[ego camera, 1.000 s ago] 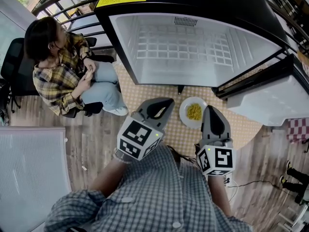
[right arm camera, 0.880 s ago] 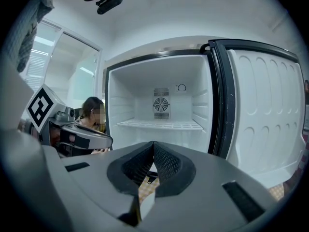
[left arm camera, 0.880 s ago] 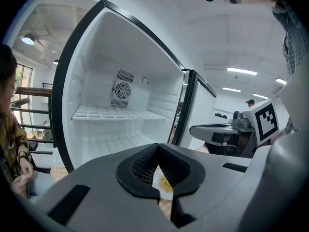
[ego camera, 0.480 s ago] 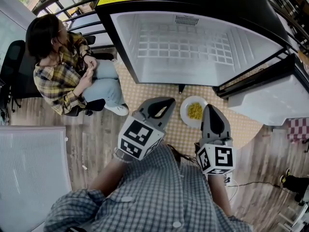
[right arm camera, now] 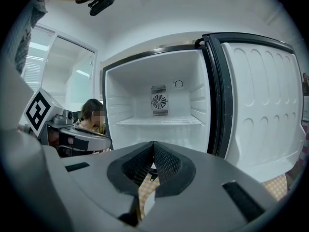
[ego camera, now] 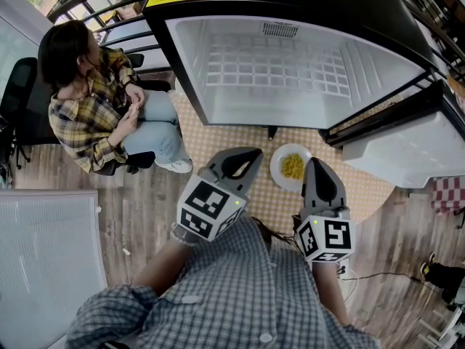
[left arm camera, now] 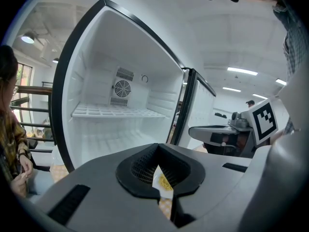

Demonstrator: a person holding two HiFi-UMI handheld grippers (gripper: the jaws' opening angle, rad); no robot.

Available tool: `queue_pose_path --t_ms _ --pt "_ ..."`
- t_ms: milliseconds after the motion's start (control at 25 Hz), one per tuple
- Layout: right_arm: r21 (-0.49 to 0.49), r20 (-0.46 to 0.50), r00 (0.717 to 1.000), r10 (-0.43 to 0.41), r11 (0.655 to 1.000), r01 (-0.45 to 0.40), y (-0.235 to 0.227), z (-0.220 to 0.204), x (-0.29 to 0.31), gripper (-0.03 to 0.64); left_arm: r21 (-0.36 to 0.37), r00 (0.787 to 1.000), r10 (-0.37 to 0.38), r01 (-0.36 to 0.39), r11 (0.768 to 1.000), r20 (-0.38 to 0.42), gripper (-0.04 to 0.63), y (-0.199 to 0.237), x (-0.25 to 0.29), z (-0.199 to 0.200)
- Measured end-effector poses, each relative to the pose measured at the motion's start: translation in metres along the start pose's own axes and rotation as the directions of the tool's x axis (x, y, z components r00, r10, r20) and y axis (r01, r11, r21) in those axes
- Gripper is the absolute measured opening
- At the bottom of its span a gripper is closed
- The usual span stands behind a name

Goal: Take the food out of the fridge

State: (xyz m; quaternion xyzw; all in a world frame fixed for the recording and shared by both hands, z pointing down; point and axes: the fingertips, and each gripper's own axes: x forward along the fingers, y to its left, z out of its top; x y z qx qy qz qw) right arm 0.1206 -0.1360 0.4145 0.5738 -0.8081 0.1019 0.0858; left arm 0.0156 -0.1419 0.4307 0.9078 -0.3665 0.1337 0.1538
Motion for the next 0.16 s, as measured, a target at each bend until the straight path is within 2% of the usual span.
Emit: queue_pose_path --t_ms 160 --pt "0.003 -0.001 1.000 -0.001 1.000 0.001 0.0008 -0.0010 0.0001 0.009 -0.001 1.000 -0.001 0.001 1.000 0.004 0.006 0.0015 -0.0003 0.0003"
